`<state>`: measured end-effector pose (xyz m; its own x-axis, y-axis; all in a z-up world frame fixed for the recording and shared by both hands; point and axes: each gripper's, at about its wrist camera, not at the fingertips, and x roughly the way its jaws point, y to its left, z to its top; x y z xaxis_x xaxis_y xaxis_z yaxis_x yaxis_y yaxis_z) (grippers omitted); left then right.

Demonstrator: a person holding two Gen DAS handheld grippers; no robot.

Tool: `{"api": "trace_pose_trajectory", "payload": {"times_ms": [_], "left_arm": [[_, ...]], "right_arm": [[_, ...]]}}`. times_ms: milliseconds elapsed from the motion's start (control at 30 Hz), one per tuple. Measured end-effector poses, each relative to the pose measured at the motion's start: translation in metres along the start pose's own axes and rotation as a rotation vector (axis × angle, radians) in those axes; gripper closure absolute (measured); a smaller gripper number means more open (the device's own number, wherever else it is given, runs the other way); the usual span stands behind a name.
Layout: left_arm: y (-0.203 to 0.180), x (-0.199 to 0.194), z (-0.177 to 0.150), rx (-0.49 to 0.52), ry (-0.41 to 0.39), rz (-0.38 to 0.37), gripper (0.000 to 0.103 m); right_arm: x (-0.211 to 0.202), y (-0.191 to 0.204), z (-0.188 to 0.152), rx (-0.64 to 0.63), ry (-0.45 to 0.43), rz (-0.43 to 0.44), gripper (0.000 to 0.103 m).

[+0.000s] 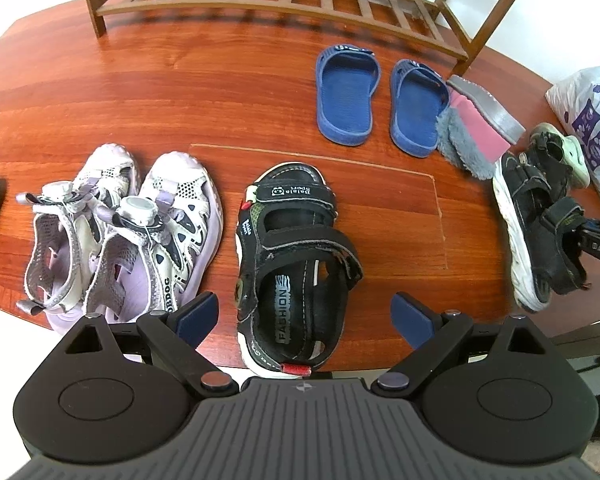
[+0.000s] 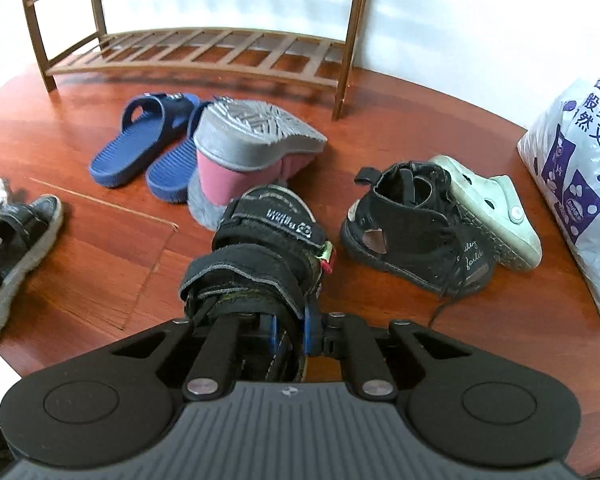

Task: Organize scattered shoes
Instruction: 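Carry the second black sandal with the right tool toward the first sandal, then lower the sandal beside the first black sandal and open the right tool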

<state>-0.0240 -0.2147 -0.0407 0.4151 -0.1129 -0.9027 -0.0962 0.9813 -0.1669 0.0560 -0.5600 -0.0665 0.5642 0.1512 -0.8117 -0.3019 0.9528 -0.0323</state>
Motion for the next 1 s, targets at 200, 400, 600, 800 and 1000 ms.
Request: {"api": "trace_pose_trajectory", "payload": {"times_ms": [200,400,600,800,1000], "left_arm": [[0.001,-0.008,0.002,0.028,-0.021,-0.014,0.009],[0.011,-0.016,0.003,0.052,-0.033,-0.036,0.009],[0.028,-0.021,0.004,0.067,-0.037,-0.038,0.009],[0.045,-0.028,0.004,0.083,-0.048,-0.042,0.009],[0.063,-0.035,0.005,0.077,-0.063,-0.047,0.009]], "right_arm": [[-0.023,0.023,0.002,0.024,0.02,0.05,0.09],[-0.021,0.062,0.003,0.069,0.066,0.115,0.09],[-0.011,0.113,0.004,0.069,0.074,0.124,0.09],[0.004,0.154,0.01,0.094,0.08,0.09,0.09],[0.019,0.184,0.016,0.077,0.088,0.076,0.088]]}}
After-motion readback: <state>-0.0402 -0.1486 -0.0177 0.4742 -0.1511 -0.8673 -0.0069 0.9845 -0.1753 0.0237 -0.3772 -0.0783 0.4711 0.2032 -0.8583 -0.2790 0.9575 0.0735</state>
